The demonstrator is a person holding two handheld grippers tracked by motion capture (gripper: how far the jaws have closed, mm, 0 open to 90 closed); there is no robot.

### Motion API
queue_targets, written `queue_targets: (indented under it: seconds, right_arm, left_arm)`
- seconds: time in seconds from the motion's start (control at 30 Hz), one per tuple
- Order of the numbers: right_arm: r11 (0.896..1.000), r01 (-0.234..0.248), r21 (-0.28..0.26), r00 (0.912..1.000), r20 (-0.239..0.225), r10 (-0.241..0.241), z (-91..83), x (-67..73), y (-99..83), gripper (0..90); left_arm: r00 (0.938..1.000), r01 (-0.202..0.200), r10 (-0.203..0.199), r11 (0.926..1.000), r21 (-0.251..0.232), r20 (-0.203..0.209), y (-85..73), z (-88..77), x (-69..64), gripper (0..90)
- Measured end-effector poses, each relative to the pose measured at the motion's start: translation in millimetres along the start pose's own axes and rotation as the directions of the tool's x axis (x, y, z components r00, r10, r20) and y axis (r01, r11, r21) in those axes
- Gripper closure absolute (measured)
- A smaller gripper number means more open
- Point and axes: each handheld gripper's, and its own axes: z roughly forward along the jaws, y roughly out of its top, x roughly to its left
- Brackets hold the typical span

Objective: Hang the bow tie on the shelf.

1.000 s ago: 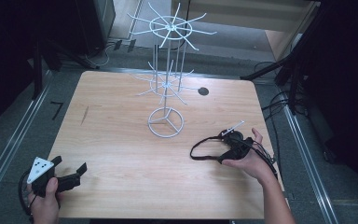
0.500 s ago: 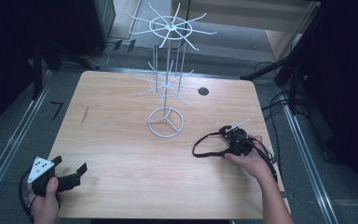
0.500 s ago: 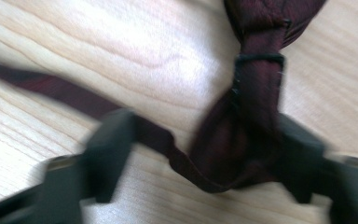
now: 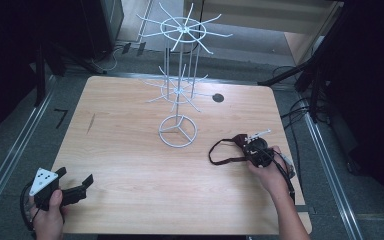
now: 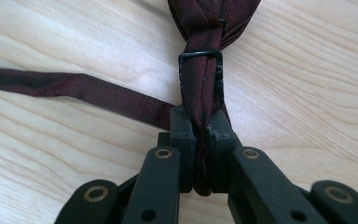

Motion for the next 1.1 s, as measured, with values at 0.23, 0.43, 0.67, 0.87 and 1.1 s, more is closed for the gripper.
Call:
queue_targets:
  seconds: [0.23, 0.43, 0.67, 0.87, 1.1]
  right_arm:
    - [0.986, -0.097, -0.137, 0.9951, -0.034, 0.093, -6.0, -3.1, -2.2, 85.6]
    - [0.948, -0.164, -0.273, 0.9860, -0.073, 0.150, -19.8, 0.0, 1.7, 85.6]
    - [0.914, -0.174, -0.365, 0.9842, -0.095, 0.149, -31.9, 11.5, 9.7, 85.5]
    - [0.893, -0.166, -0.419, 0.9858, -0.097, 0.137, -42.6, 21.0, 18.6, 85.5]
    - [0.872, -0.162, -0.462, 0.9865, -0.098, 0.131, -54.1, 27.5, 30.4, 85.4]
  left_arm:
    - [1.0000, 0.000, 0.000, 1.0000, -0.003, -0.001, -0.1, -0.1, 0.0, 0.4]
    - [1.0000, 0.002, -0.002, 1.0000, -0.006, -0.001, -0.2, -0.2, -0.1, 0.4]
    - [1.0000, 0.004, -0.004, 1.0000, -0.006, 0.002, -0.2, -0.4, 0.3, 0.4]
    - [1.0000, 0.005, -0.005, 1.0000, -0.005, 0.002, -0.2, -0.5, 0.5, 0.4]
    - [1.0000, 0.005, -0.005, 1.0000, -0.005, 0.002, -0.2, -0.6, 0.5, 0.4]
